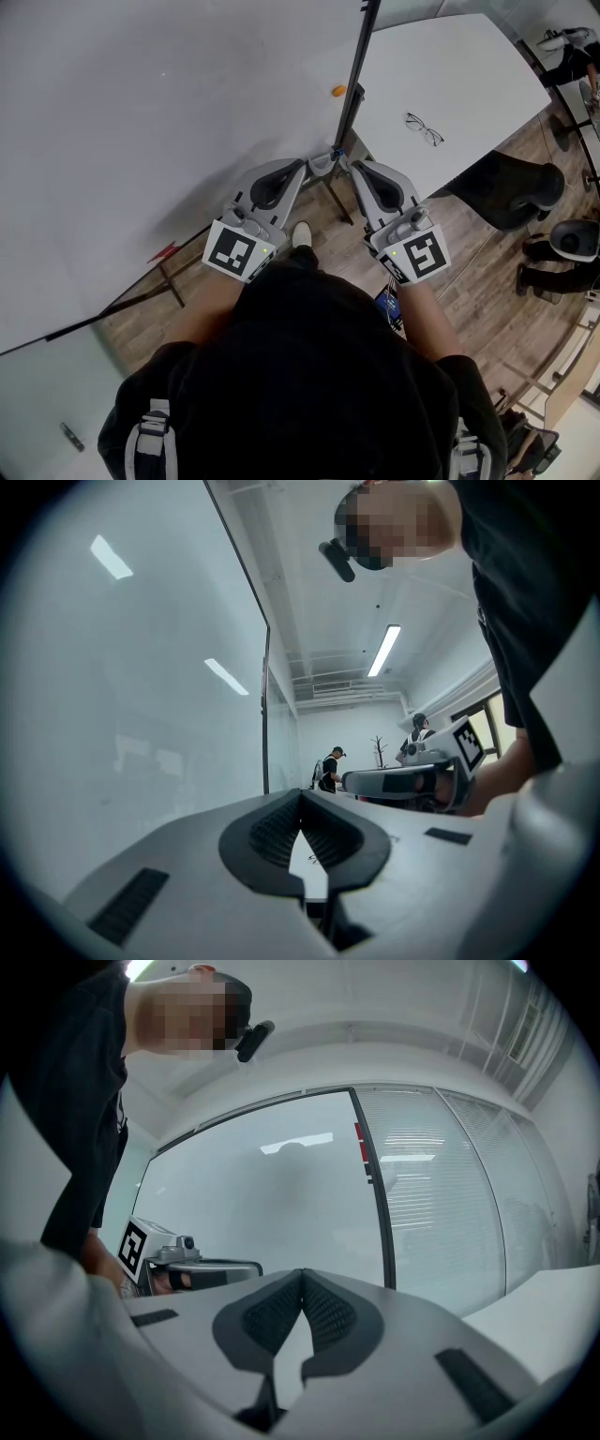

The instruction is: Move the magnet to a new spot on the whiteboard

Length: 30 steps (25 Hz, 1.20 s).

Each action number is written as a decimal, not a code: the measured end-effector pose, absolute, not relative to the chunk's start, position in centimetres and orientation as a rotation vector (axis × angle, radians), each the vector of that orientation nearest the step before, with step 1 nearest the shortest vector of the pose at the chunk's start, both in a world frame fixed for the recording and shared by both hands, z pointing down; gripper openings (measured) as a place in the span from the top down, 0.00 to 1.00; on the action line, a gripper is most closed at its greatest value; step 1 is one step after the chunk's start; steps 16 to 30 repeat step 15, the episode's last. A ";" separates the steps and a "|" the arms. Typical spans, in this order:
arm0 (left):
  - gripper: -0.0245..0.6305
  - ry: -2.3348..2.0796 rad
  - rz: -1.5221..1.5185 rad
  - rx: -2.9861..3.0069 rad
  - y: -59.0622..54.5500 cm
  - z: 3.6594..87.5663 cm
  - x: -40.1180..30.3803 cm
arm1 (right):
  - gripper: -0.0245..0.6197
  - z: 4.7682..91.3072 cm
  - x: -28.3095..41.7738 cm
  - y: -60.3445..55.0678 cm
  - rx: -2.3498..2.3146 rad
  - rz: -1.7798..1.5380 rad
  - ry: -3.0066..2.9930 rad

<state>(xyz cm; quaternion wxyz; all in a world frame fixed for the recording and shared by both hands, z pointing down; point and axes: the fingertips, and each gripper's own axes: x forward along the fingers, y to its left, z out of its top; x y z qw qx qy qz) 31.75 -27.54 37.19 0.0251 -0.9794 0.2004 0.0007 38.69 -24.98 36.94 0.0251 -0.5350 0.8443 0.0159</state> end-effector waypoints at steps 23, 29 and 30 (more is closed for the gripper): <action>0.96 0.608 0.001 -3.043 -27.7 37.4 31.8 | 0.96 37.2 38.8 -25.4 -1.673 0.038 2.606; 0.96 0.608 0.001 -3.043 -27.7 37.4 31.8 | 0.96 37.2 38.8 -25.4 -1.673 0.038 2.606; 0.96 0.608 0.001 -3.043 -27.7 37.4 31.8 | 0.96 37.2 38.8 -25.4 -1.673 0.038 2.606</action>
